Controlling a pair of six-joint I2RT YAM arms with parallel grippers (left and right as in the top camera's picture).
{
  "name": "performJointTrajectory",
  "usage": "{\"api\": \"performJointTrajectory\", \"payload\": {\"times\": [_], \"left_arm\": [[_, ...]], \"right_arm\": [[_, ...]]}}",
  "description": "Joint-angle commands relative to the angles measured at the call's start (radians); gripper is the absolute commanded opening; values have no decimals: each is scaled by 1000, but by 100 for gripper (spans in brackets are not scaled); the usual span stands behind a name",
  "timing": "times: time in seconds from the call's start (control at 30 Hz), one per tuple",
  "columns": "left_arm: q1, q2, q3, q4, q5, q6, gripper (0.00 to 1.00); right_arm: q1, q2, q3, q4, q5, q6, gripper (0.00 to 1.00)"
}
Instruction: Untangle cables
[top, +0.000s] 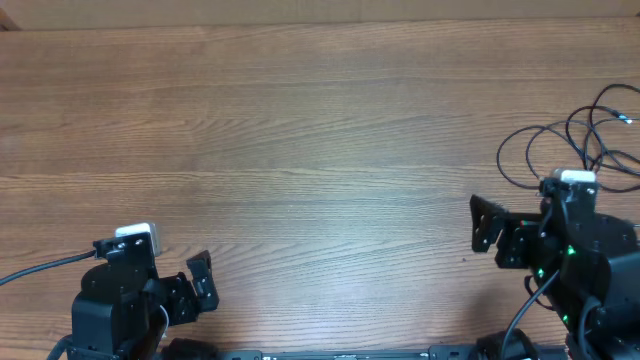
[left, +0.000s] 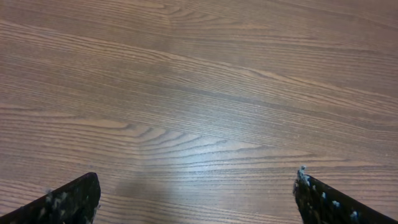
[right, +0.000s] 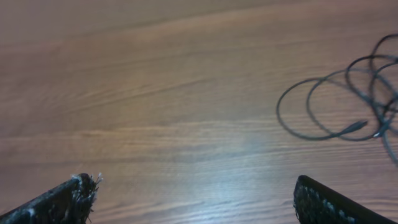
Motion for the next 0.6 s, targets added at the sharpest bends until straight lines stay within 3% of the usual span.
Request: {"api": "performJointTrajectory", "payload": {"times": [0.0,0.4,0.57], "left_arm": [[2,-8,-5,2,-13,1,99],[2,-8,-5,2,-13,1,100],[2,-8,-6,2,-13,1,100]], "right_arm": [[-60,-31,-7,60,32,-42,100],[-179,-162,-13,296,31,-46,100],[-186,-254,-129,444,31,-54,100]]}}
